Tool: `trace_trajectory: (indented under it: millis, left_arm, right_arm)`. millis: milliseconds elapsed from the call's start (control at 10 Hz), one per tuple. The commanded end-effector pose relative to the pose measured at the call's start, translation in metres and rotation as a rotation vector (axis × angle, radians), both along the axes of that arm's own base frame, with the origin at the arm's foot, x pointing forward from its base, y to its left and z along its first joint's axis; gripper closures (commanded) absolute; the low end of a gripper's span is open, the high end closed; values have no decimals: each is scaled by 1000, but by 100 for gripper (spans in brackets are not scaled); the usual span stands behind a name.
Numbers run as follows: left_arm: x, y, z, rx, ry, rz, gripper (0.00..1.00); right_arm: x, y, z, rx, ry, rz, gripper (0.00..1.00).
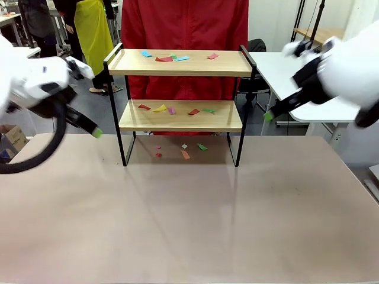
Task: Clean the shelf.
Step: Pick up the Duster handed by the human.
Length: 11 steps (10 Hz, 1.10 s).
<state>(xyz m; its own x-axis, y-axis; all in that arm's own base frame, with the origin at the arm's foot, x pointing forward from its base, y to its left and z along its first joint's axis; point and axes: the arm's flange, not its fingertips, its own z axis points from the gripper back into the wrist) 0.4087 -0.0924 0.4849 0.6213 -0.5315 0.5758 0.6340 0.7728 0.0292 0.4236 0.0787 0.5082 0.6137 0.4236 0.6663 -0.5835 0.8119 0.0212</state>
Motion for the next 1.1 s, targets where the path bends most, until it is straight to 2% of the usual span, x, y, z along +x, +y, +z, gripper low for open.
trace_trajectory:
  millis: [0,100,200,400,500,600,700,800,1000]
  left_arm:
    - [8,59,19,-106,6,-227,0]
    - [14,90,23,-176,-11,-350,0]
    - [22,117,21,-203,-52,-431,0]
    - [31,159,6,-252,-149,-538,0]
    - [37,167,-3,-278,-182,-544,0]
    - [40,166,-14,-283,-195,-491,0]
    - [36,159,-20,-215,-145,-400,0]
    - [21,176,-4,-266,-201,-509,0]
    - [21,176,-4,-266,-201,-509,0]
  right_arm:
    - [6,-66,9,115,-44,174,0]
    - [9,-95,7,151,-85,235,0]
    - [17,-121,-3,180,-114,232,0]
    - [36,-173,-36,214,-146,244,0]
    - [45,-195,-52,256,-168,248,0]
    - [48,-205,-66,305,-207,245,0]
    - [10,-188,-36,202,-159,211,0]
    - [10,-188,-36,202,-159,211,0]
    - [10,-188,-36,202,-159,211,0]
